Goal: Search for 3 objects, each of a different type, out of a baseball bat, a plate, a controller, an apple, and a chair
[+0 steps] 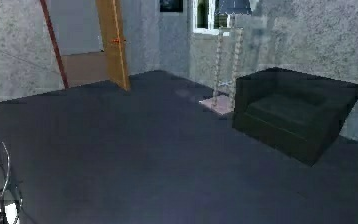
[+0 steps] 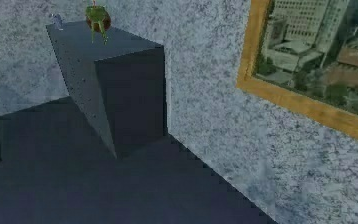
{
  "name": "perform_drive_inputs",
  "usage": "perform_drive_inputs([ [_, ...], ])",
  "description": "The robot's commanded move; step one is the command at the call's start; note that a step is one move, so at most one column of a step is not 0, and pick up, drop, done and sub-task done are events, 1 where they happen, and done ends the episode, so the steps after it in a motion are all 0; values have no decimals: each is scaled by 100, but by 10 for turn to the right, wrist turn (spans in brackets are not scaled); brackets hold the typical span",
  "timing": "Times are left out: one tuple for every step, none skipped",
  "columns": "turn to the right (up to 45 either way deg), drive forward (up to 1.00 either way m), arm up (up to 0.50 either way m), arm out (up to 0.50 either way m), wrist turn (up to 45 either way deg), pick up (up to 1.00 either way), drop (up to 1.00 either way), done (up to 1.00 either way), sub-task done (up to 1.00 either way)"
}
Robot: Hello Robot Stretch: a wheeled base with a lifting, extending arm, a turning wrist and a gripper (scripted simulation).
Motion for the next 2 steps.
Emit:
perform_drive_inputs([
  [0, 80, 0, 0, 0, 0, 0, 0, 0],
  [-360, 0, 0, 0, 0, 0, 0, 0, 0],
])
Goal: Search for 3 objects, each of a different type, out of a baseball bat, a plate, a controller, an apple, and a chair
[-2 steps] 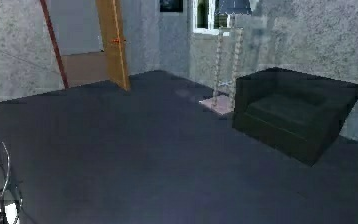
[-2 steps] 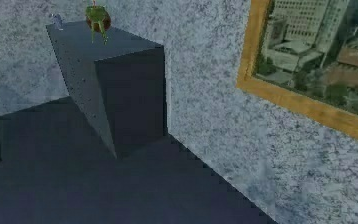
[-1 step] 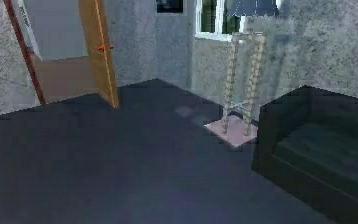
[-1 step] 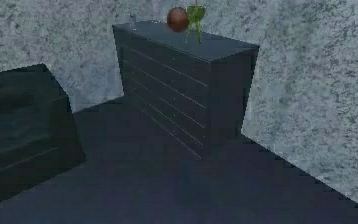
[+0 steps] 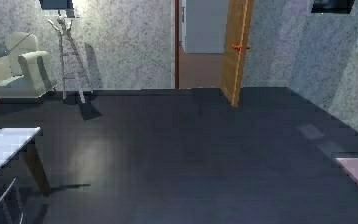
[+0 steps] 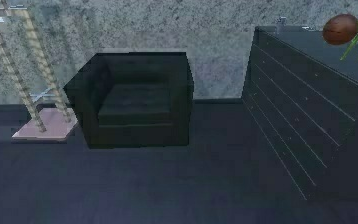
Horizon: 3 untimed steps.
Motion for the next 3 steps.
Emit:
perform_drive_inputs([
  [0, 75, 0, 0, 0, 0, 0, 0, 0],
  [-60, 0, 0, 0, 0, 0, 0, 0, 0],
  [0, 10, 0, 0, 0, 0, 0, 0, 0],
])
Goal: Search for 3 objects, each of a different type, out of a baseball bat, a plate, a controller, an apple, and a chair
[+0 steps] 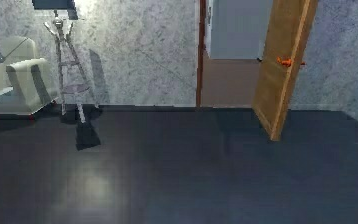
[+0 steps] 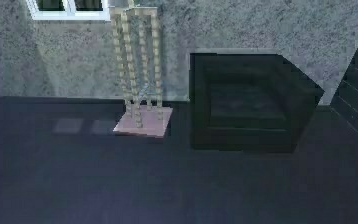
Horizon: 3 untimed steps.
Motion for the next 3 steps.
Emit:
perform_drive_inputs([
  [-300, 0, 0, 0, 0, 0, 0, 0, 0],
  [0, 95, 0, 0, 0, 0, 0, 0, 0],
  [-360, 0, 0, 0, 0, 0, 0, 0, 0],
])
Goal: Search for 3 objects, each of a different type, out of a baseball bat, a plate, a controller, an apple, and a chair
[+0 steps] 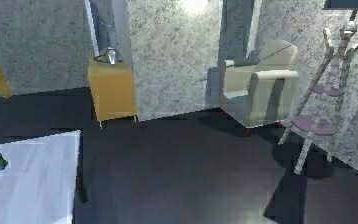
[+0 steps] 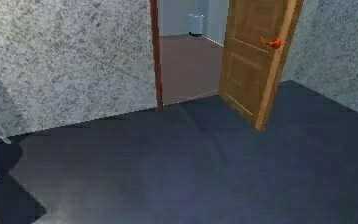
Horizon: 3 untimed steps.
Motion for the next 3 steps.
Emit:
perform_drive_inputs([
  [0, 35, 0, 0, 0, 0, 0, 0, 0],
  [-210, 0, 0, 0, 0, 0, 0, 0, 0],
  [0, 100, 0, 0, 0, 0, 0, 0, 0],
])
